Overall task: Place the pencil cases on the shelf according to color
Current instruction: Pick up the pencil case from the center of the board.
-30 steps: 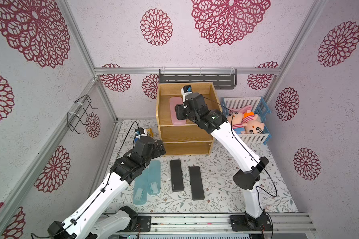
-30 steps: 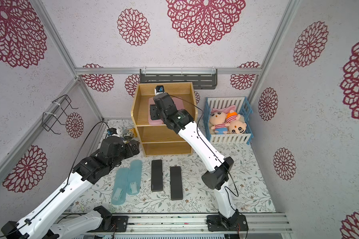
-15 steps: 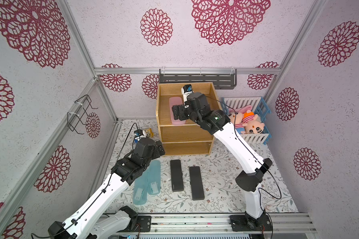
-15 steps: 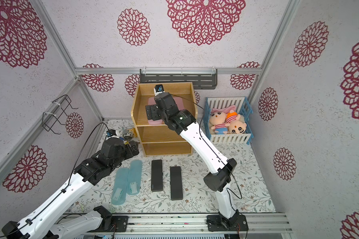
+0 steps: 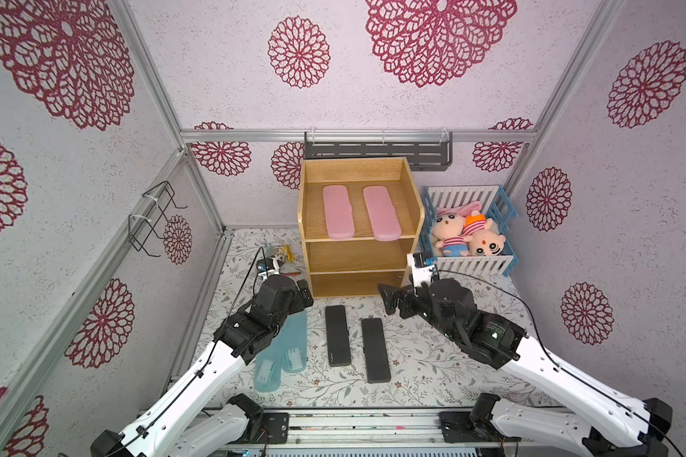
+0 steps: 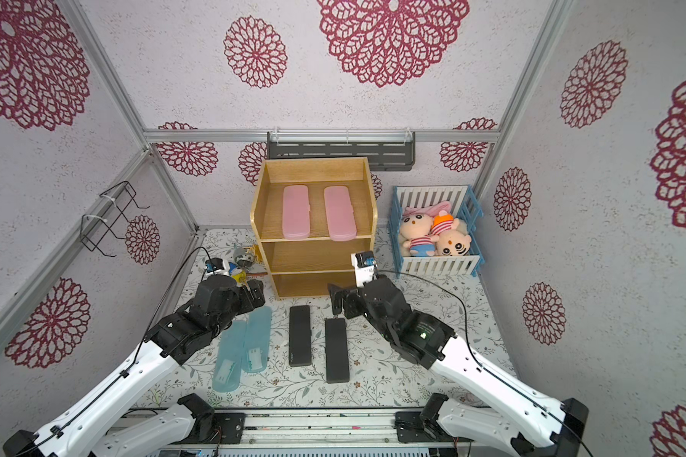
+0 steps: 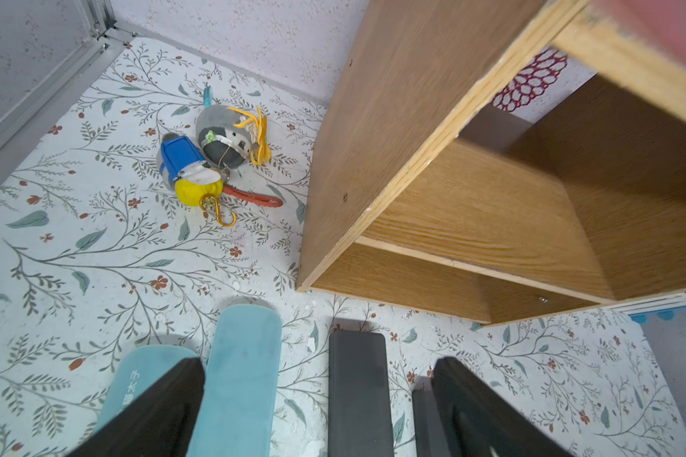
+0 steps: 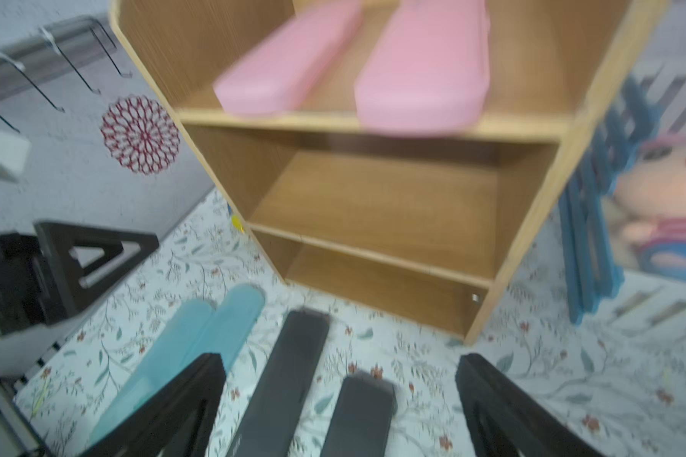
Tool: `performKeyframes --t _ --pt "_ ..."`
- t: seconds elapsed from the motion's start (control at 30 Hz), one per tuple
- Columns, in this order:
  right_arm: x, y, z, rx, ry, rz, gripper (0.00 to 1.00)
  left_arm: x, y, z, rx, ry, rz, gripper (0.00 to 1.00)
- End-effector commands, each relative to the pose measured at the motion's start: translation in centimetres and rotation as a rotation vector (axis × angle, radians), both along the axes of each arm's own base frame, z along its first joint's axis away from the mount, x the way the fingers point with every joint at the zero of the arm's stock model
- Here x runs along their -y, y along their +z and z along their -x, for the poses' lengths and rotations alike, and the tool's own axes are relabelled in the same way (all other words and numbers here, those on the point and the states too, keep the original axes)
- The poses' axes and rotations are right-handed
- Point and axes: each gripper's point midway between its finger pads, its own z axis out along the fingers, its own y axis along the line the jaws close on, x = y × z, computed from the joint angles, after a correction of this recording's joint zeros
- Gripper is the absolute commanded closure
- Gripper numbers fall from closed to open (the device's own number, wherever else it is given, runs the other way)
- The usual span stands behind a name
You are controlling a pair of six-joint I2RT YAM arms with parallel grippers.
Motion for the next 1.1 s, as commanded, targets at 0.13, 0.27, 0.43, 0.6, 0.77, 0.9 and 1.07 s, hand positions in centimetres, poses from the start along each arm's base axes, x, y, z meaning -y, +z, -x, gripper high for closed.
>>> performKeyframes --t 0.13,0.27,0.43,0.6,0.77,0.9,1.07 --pt "0.5 -10.3 3.8 -0.298 -0.05 -0.085 0.01 -0.3 -3.1 0.8 -0.026 0.035 0.047 0.03" --pt "-0.5 -14.8 5.4 -0.398 -0.014 -0.065 0.01 -0.2 -4.5 1.5 -0.06 0.05 0.068 0.03" --pt "-0.6 -18.9 6.4 -0.478 -0.036 0.021 0.01 0.2 -6.1 2.6 -0.082 0.05 0.072 0.03" --pt "-2.2 -21.0 7.1 -0.516 -0.009 0.075 0.01 0.3 -6.9 2.9 -0.099 0.064 0.081 0.03" --pt "-4.4 -21.6 7.4 -0.514 0.028 0.126 0.01 0.3 -6.5 2.8 -0.095 0.07 0.08 0.03" --pt "-4.7 -22.8 7.6 -0.514 0.02 0.223 0.01 0.3 -6.3 2.9 -0.098 0.072 0.077 0.03" --pt "-4.6 -24.2 7.4 -0.527 -0.002 0.312 0.01 0.1 -6.4 3.0 -0.1 0.079 0.065 0.03"
